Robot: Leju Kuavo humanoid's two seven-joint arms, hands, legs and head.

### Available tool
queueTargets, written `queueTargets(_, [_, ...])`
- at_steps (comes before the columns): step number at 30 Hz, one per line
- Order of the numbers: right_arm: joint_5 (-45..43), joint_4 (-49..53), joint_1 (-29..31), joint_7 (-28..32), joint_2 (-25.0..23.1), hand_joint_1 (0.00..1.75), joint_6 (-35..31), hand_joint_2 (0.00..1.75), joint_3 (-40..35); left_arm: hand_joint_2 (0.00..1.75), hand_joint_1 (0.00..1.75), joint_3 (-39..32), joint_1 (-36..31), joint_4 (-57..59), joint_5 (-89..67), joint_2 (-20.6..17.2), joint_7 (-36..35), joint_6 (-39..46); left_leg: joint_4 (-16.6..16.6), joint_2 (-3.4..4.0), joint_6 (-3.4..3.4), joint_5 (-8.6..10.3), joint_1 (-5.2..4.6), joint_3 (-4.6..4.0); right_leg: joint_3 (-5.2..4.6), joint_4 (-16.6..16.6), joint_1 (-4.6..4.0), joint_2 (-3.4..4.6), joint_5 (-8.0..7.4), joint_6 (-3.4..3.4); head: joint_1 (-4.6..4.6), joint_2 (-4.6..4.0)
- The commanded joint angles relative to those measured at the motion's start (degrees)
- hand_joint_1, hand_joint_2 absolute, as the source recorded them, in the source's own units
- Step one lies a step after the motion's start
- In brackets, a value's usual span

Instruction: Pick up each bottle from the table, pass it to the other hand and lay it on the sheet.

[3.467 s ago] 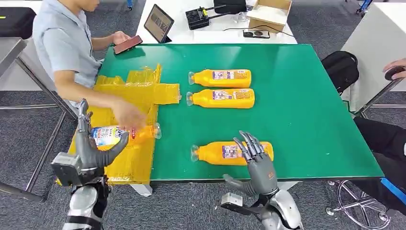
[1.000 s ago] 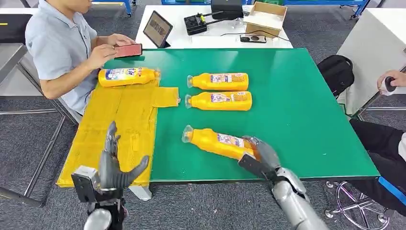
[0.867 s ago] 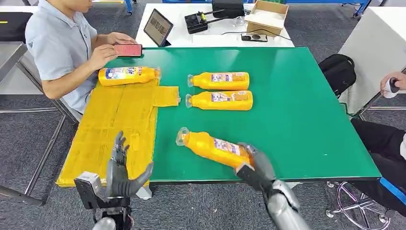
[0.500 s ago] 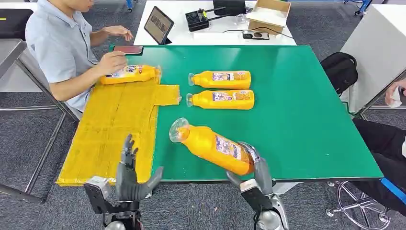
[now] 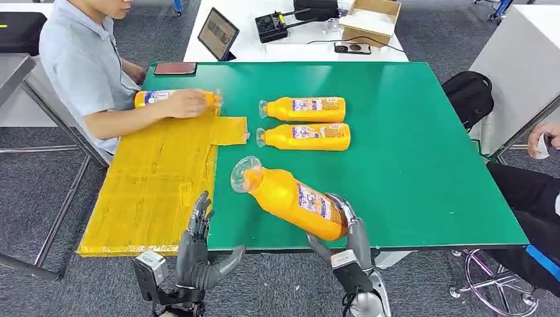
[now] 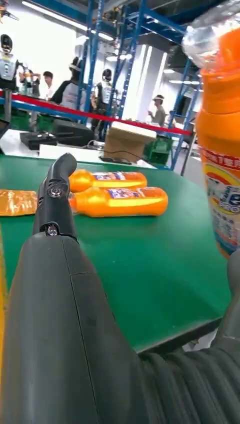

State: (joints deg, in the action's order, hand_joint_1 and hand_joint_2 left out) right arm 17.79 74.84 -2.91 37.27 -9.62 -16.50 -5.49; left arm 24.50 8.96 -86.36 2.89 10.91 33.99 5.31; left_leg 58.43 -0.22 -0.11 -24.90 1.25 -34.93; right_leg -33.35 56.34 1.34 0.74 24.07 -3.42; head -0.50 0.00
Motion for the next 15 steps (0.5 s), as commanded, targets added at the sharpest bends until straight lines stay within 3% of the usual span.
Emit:
queueTargets(1, [1.78,-4.52,2.12,0.08,0.19,1.75,0.77,1.75,-4.59,1.75,0.0,5.75,-1.73,1.48,4.78,-4.62,-0.36,-8.63,-0.09,0.05,0.07,-0.04,-0.01,0.2,0.18,-0.07,-0.03,-0.04,0.04,0.18,0.0,0.0])
queueTargets(3, [2.26,-8.48,3.76,-0.62,-0.05,1.75,0.46,1.75,-5.35,1.75,0.0,6.3,-1.7,0.22,7.61,-5.3,-0.45,-13.06,-0.1,0.13,0.08,-0.05,0.0,0.23,0.2,-0.1,-0.05,0.03,0.01,0.2,0.0,0.0])
queueTargets(10, [3.14,-9.2,4.1,-1.29,0.12,1.75,0.4,1.75,-5.96,1.75,0.0,6.07,-1.79,0.24,8.13,-5.29,-0.46,-14.27,-0.07,0.08,0.06,-0.04,0.0,0.12,0.13,-0.06,-0.03,-0.01,0.02,0.16,0.02,0.0])
queueTargets(15, [8.82,-13.57,5.59,0.83,-1.03,1.75,-2.72,1.75,-11.86,1.75,0.0,6.69,-3.73,5.22,15.64,-4.96,-6.67,-22.95,-0.11,0.12,0.06,-0.03,0.01,0.17,0.15,-0.1,-0.05,0.03,-0.01,0.19,0.0,0.0])
